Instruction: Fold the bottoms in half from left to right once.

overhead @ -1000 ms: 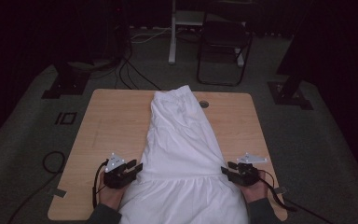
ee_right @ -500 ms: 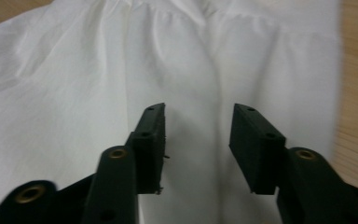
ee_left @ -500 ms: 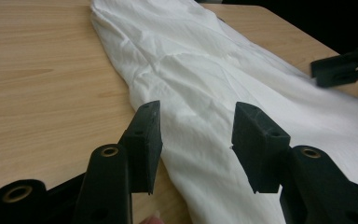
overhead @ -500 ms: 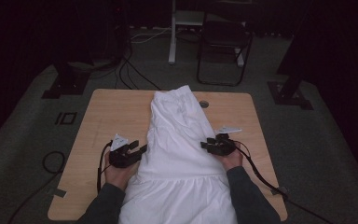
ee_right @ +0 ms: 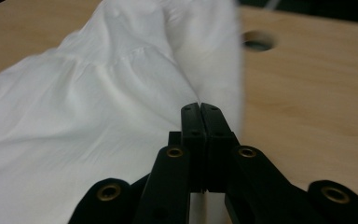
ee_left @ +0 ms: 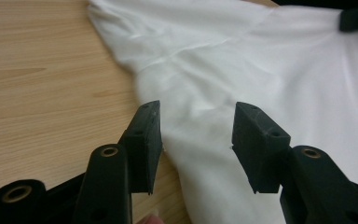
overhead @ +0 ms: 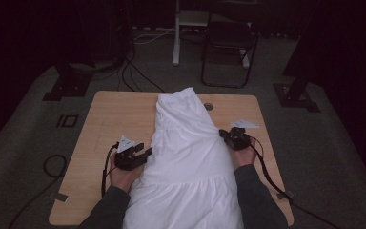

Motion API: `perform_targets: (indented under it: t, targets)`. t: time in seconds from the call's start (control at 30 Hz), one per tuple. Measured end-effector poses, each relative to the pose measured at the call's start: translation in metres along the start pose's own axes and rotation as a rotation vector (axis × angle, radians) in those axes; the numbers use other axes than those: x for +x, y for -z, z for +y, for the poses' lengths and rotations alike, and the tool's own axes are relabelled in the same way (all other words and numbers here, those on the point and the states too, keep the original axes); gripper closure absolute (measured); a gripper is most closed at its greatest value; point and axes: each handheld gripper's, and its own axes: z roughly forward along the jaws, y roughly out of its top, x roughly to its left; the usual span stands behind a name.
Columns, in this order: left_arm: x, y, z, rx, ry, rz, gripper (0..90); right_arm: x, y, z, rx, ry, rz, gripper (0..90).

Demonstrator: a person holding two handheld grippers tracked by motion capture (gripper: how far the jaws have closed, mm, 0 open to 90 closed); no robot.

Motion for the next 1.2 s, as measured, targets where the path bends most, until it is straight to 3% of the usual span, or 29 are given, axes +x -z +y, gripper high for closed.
perform_targets:
  t: [0.03, 0.23, 0.37, 0.47, 0.57, 0.6, 0.63, 0.73, 0.97, 1.0, 1.03, 1.13, 1.2]
  targets:
    - [0.0, -0.002, 0.002, -0.004, 0.001, 0.002, 52.3, -0.008, -0.004, -0.002, 0.034, -0.013, -0.016, 89.1]
    - [0.001, -0.028, 0.025, 0.005, -0.022, 0.013, 49.7, -0.01, -0.036, -0.029, 0.148, -0.027, -0.001, 88.6]
    - [0.004, -0.056, 0.031, 0.03, -0.021, 0.009, 48.1, -0.011, -0.043, -0.036, 0.168, -0.04, 0.004, 87.2]
    - [0.008, -0.078, 0.025, 0.061, 0.045, -0.015, 47.0, -0.011, -0.043, -0.038, 0.167, -0.041, 0.008, 85.9]
    - [0.007, -0.087, 0.02, 0.095, 0.044, -0.006, 46.6, -0.011, -0.043, -0.039, 0.162, -0.044, 0.01, 84.9]
    - [0.005, -0.094, 0.016, 0.142, 0.025, 0.023, 46.6, -0.011, -0.043, -0.039, 0.159, -0.045, 0.013, 84.5]
    - [0.004, -0.094, 0.014, 0.157, 0.015, 0.033, 59.2, -0.011, -0.043, -0.04, 0.157, -0.049, 0.018, 84.4]
    - [0.006, -0.091, 0.01, 0.158, 0.021, 0.024, 86.8, -0.01, -0.041, -0.041, 0.159, -0.039, 0.02, 84.5]
    - [0.004, -0.058, -0.002, 0.128, 0.004, -0.002, 89.1, 0.0, -0.025, -0.052, 0.177, 0.0, 0.03, 85.4]
    - [0.0, -0.04, -0.011, 0.114, 0.006, -0.019, 89.1, 0.002, -0.02, -0.055, 0.181, 0.009, 0.033, 85.4]
    - [-0.003, -0.032, -0.016, 0.114, 0.006, -0.024, 89.1, 0.008, -0.007, -0.063, 0.191, 0.035, 0.044, 85.3]
    - [-0.01, -0.008, -0.031, 0.103, 0.02, -0.048, 89.0, 0.016, 0.012, -0.076, 0.201, 0.051, 0.072, 85.4]
    - [-0.017, 0.003, -0.04, 0.108, 0.007, -0.059, 89.0, 0.022, 0.025, -0.086, 0.204, 0.056, 0.088, 85.8]
